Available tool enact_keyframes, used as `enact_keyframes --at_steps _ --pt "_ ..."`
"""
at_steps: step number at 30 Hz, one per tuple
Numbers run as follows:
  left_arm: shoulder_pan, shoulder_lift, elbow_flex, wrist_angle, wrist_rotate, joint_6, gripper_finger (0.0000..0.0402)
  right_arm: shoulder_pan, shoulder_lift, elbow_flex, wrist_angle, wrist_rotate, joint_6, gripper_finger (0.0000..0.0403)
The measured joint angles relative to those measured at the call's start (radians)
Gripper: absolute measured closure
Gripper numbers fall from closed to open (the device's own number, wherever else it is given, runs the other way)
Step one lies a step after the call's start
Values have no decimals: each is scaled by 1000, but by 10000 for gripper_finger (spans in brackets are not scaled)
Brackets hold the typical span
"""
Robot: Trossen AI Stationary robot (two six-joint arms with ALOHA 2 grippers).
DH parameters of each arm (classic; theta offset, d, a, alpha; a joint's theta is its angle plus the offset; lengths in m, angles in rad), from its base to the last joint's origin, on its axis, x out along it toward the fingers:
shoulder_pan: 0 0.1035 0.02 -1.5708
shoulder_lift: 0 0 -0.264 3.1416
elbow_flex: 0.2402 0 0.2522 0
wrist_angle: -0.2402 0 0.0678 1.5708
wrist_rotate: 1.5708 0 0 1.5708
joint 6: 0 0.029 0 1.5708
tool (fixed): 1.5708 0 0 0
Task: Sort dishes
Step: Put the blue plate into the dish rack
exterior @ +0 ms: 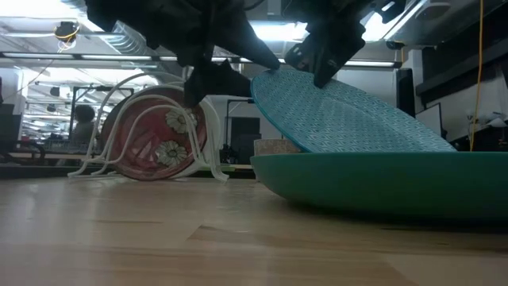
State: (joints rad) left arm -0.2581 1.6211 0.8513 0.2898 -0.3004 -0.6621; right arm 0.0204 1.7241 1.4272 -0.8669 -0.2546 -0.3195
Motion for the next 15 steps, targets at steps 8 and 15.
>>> enact_keyframes --at_steps 8,15 --pt "-4 59 0 83 11 -20 165 0 0 0 25 0 26 382" --pt "-1 117 0 121 1 -25 168 0 0 1 51 1 35 382"
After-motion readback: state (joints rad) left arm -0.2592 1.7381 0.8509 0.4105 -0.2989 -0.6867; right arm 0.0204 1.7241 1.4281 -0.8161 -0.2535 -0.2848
